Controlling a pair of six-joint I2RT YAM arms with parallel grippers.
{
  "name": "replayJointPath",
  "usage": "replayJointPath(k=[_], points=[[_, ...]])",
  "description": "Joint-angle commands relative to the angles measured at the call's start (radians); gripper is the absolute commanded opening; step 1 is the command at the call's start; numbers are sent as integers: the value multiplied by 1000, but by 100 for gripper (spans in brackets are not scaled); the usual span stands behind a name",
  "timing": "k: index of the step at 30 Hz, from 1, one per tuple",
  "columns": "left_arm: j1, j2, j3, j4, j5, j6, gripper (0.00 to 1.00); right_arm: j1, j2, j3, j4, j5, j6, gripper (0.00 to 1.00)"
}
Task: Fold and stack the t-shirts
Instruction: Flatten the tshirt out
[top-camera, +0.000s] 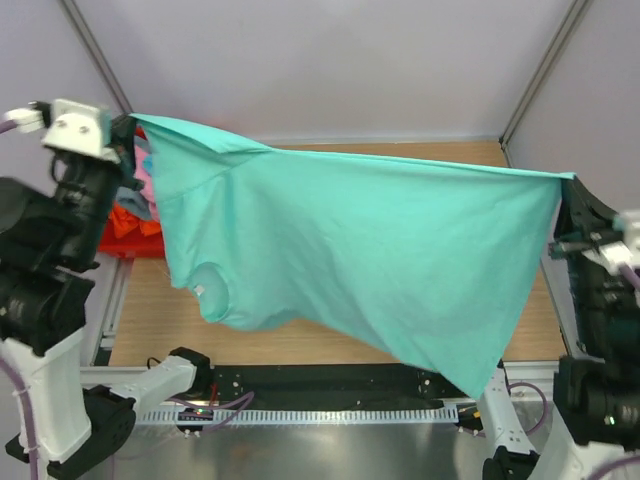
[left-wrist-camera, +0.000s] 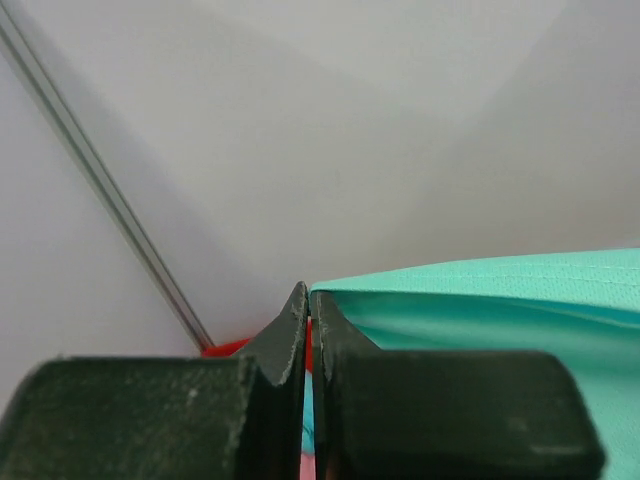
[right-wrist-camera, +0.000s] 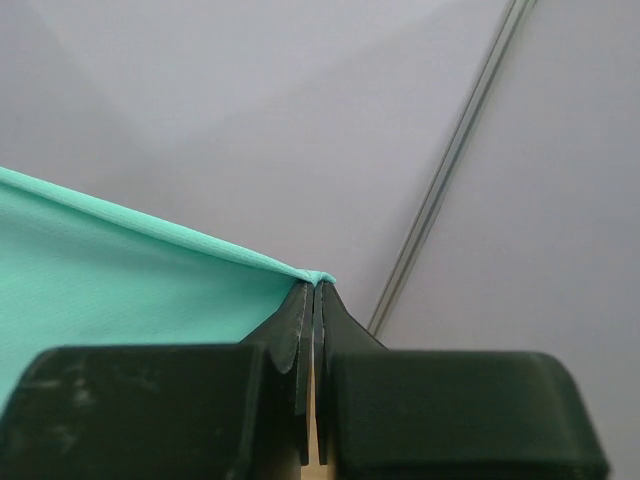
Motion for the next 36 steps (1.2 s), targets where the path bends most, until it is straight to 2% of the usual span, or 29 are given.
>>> replayJointPath(k=[1, 4, 5, 8, 14, 17, 19, 24, 28, 32, 36], points=[[10, 59, -184, 7, -44, 51, 0, -8, 64, -214, 4, 60, -18, 1], [10, 128, -361, 97, -76, 92, 0, -8, 51, -420, 107, 67, -40, 1], [12, 151, -441, 184, -89, 116, 0, -8, 76, -465, 164, 69, -43, 1], [44, 314, -499, 320, -97, 143, 0, -8, 146, -611, 306, 77, -54, 1], [81, 721, -331, 443, -80, 152, 0, -26, 324, -861, 654, 38, -156, 1], [79, 850, -262, 443, -67, 132, 0, -26, 412, -968, 741, 38, -205, 1], [78, 885, -261, 450, -67, 117, 0, -32, 459, -1033, 777, 44, -238, 1], [76, 900, -352, 501, -74, 106, 0, -40, 470, -1052, 772, 35, -213, 1], [75, 888, -402, 509, -80, 107, 0, -45, 524, -975, 620, 57, -160, 1], [75, 871, -455, 544, -85, 91, 0, -51, 713, -851, 560, 90, -48, 1], [73, 869, -484, 553, -82, 80, 0, -51, 830, -802, 619, 58, 46, 1]])
